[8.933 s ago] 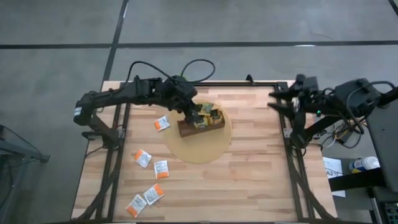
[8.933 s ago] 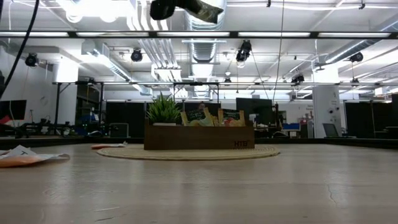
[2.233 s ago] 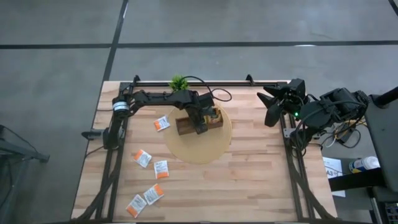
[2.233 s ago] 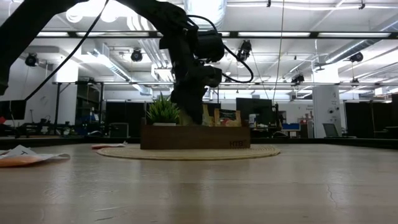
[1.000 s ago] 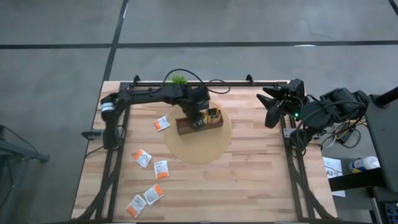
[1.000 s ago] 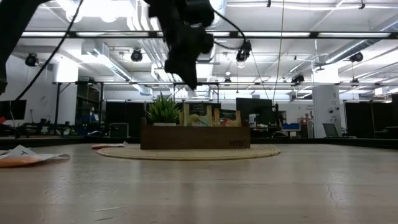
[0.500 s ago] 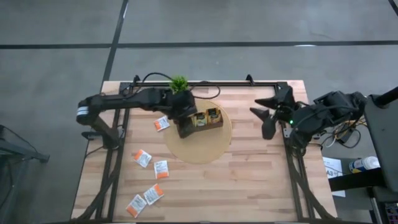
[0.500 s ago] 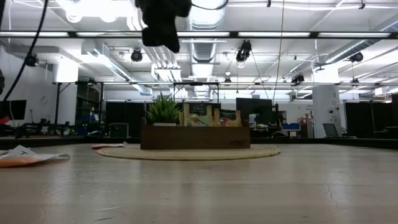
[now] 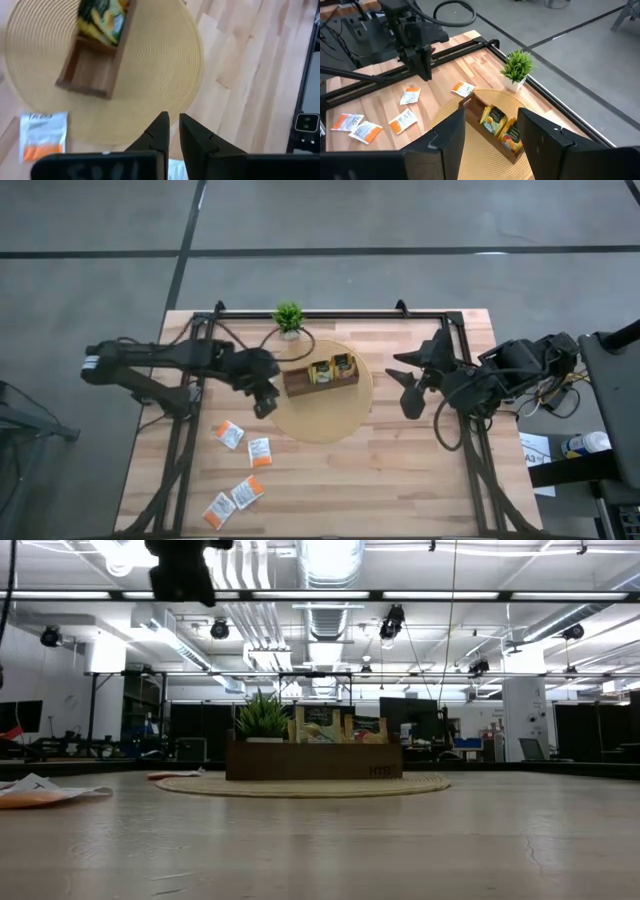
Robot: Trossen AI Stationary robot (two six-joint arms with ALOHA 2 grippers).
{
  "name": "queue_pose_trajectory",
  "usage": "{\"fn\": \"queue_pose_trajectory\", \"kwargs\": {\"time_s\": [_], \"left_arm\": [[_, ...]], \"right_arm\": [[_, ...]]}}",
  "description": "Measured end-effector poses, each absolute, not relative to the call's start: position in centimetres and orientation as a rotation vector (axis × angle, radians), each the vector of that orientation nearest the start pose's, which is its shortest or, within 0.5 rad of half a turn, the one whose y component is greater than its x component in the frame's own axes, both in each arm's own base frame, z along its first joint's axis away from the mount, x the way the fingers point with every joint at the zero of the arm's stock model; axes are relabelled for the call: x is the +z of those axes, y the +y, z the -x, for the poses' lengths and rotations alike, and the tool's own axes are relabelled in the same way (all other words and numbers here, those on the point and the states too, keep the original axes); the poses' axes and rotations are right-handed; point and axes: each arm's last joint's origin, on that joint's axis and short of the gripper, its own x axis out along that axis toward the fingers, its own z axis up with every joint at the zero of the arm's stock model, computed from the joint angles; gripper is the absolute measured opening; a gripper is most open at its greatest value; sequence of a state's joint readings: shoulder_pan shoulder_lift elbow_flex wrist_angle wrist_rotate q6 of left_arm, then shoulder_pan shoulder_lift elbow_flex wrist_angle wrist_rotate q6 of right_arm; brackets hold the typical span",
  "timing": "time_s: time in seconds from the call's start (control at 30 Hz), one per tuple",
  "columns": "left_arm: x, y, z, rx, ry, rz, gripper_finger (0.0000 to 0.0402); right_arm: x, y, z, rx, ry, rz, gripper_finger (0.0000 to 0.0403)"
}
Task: Pick & Place Tea
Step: Put the white tea bag into the left section of the wooden organizer
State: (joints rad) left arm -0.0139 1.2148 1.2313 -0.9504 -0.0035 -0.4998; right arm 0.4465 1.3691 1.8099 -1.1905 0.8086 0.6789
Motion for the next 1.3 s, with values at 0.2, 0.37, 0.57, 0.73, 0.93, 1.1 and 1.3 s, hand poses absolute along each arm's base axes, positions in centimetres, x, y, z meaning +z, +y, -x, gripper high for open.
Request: {"fn": "queue_pose_trajectory", "kwargs": {"time_s": [0.2,0.37,0.57,0.73,0.93,1.1,1.3], "left_arm": [[32.5,0.0,-19.8,0.256,0.905,0.448,0.0080],[30.4,0.8,-18.4,0.358,0.932,0.425,0.0155],[28.4,1.7,-18.5,0.411,1.016,0.284,0.0234],[27.4,2.9,-18.7,0.468,1.083,0.144,0.0243],[26.8,5.8,-18.5,0.458,1.160,0.067,0.0238],[25.8,8.9,-18.3,0.405,1.167,0.173,0.0238],[23.7,12.1,-17.8,0.403,1.207,0.218,0.0238]], "right_arm": [[46.1,8.0,-21.7,-0.532,0.441,-0.238,0.0178],[46.2,8.0,-21.8,-0.541,0.423,-0.256,0.0178],[46.2,7.9,-21.8,-0.585,0.387,-0.302,0.0178],[46.3,7.9,-21.8,-0.622,0.351,-0.356,0.0178],[46.3,7.9,-21.8,-0.636,0.333,-0.406,0.0178],[46.2,7.9,-21.8,-0.642,0.324,-0.433,0.0178],[46.3,7.8,-21.8,-0.650,0.317,-0.435,0.0178]]}}
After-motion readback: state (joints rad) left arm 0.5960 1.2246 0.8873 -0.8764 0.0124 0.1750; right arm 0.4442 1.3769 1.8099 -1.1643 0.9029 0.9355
